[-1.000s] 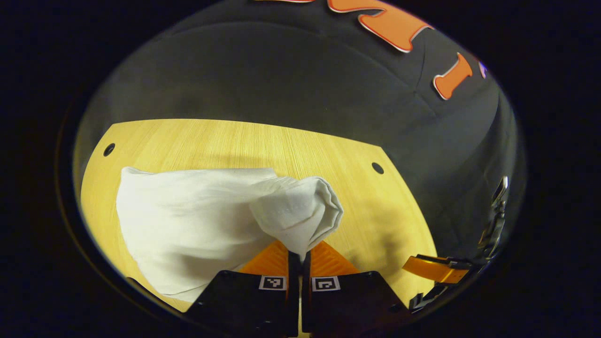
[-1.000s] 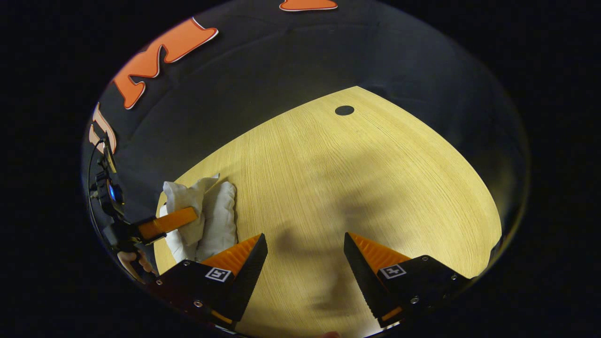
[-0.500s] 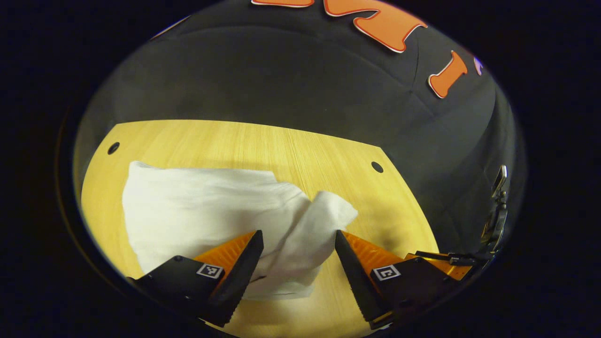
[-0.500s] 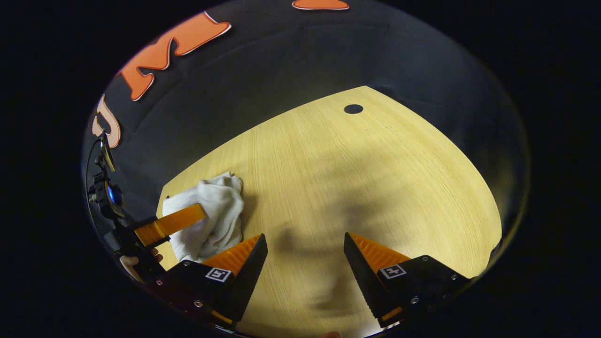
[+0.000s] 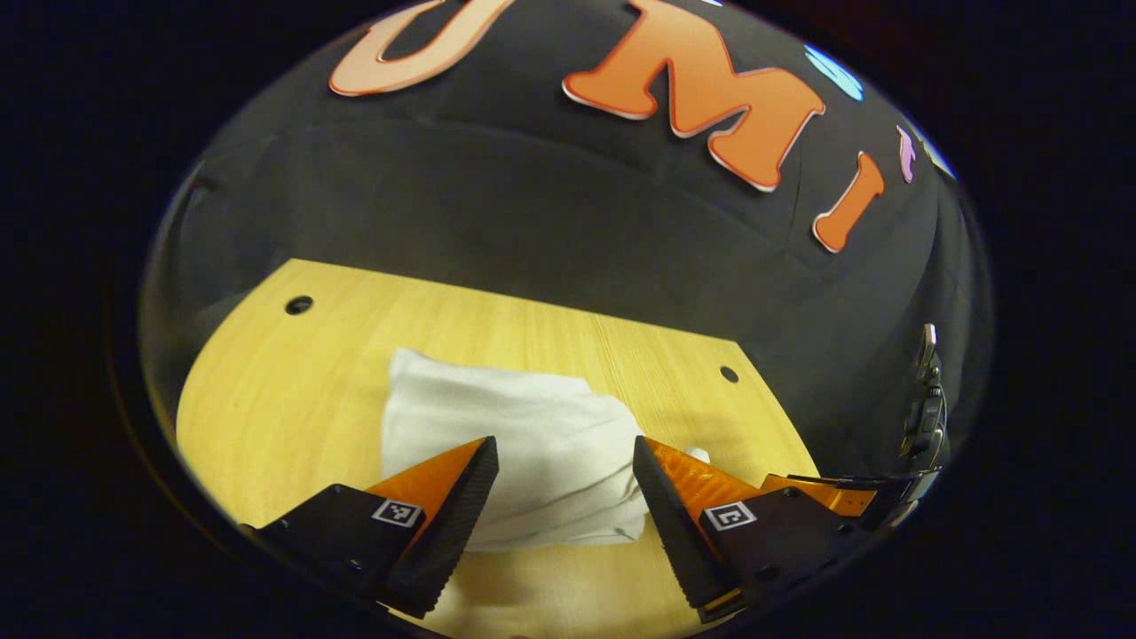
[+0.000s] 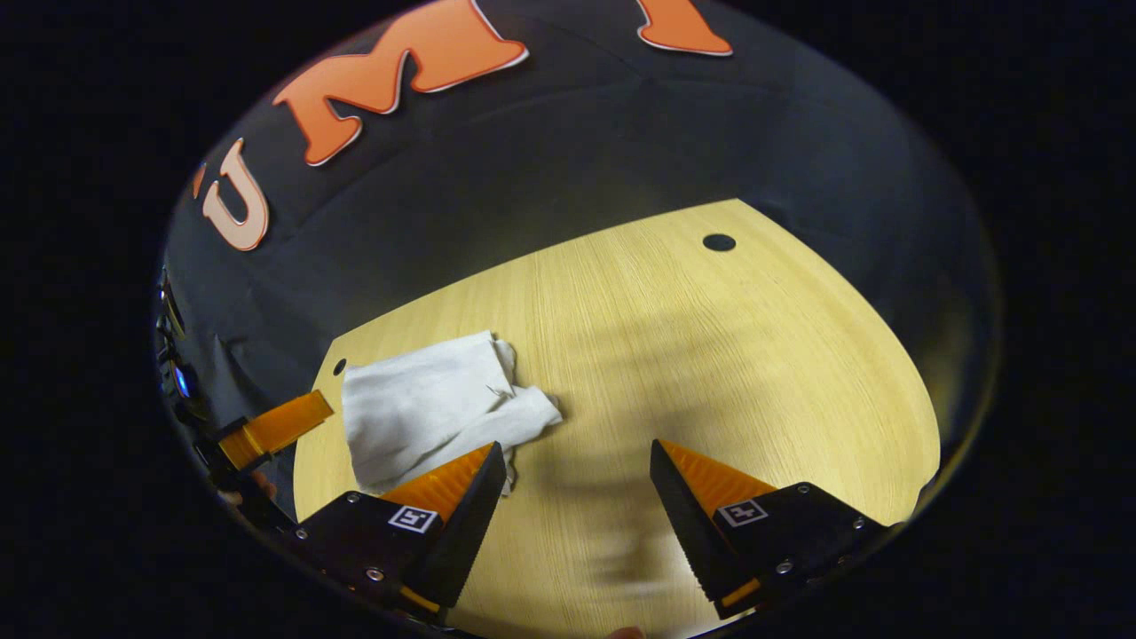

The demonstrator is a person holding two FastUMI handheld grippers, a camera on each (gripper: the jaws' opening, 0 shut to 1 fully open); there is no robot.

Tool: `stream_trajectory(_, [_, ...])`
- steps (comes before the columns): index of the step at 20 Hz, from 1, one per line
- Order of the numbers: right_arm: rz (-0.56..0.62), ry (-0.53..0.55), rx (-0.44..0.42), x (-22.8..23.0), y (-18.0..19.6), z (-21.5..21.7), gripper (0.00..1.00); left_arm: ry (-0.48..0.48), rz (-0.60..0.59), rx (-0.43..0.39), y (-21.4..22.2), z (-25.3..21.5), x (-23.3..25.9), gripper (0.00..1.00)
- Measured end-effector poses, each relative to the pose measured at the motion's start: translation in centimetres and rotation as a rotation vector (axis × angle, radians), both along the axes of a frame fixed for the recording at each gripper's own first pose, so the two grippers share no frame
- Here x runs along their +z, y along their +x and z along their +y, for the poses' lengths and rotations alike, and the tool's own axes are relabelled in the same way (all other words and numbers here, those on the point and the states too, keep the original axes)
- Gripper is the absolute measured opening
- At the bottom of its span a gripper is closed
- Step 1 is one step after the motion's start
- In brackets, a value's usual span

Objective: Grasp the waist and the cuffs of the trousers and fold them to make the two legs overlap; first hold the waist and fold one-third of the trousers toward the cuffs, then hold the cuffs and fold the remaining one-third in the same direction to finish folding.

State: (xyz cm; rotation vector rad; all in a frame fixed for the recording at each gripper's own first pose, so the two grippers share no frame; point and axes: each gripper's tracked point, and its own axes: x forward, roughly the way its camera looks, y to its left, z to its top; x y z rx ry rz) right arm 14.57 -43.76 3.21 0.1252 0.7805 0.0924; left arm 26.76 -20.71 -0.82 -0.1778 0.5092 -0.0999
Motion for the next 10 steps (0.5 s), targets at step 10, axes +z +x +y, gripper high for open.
stream_trajectory(10, [-0.291, -0.087, 0.093, 9.2, -4.1, 6.4, 0.98, 0.132, -0.234, 0.104, -1.4, 3.2, 2.2, 0.99])
